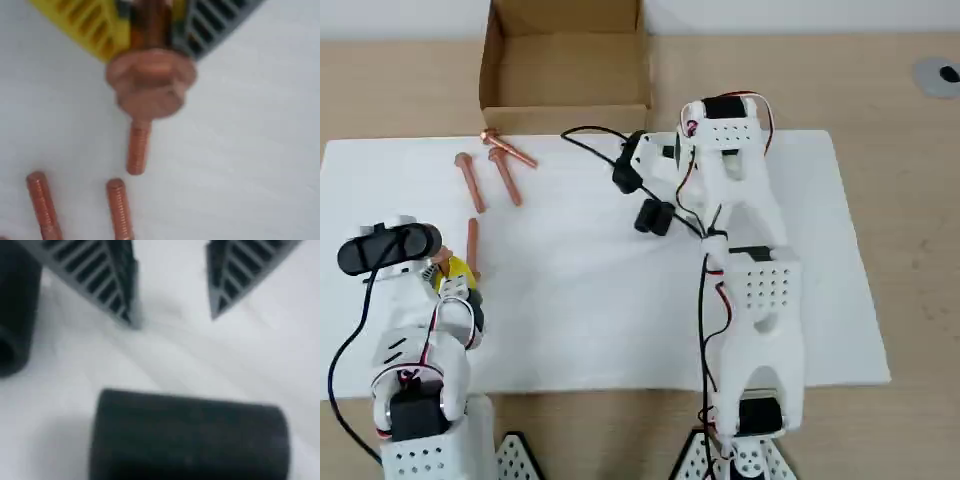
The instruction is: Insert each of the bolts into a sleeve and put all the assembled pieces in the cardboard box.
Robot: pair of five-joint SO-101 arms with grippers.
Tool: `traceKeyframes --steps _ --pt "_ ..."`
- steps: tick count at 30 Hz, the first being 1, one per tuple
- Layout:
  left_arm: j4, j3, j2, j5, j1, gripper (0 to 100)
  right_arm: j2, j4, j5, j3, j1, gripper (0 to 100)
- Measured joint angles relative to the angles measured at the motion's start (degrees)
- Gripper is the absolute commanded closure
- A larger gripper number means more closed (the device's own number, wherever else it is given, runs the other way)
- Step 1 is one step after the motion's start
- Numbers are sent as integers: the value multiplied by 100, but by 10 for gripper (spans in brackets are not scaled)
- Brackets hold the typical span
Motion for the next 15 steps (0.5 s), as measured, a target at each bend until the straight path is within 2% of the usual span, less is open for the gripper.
traceKeyframes --steps 9,15 --pt "0 0 0 0 0 994 -1310 -44 -26 273 -378 778" --pt "0 0 0 0 0 994 -1363 -44 -26 220 -369 777"
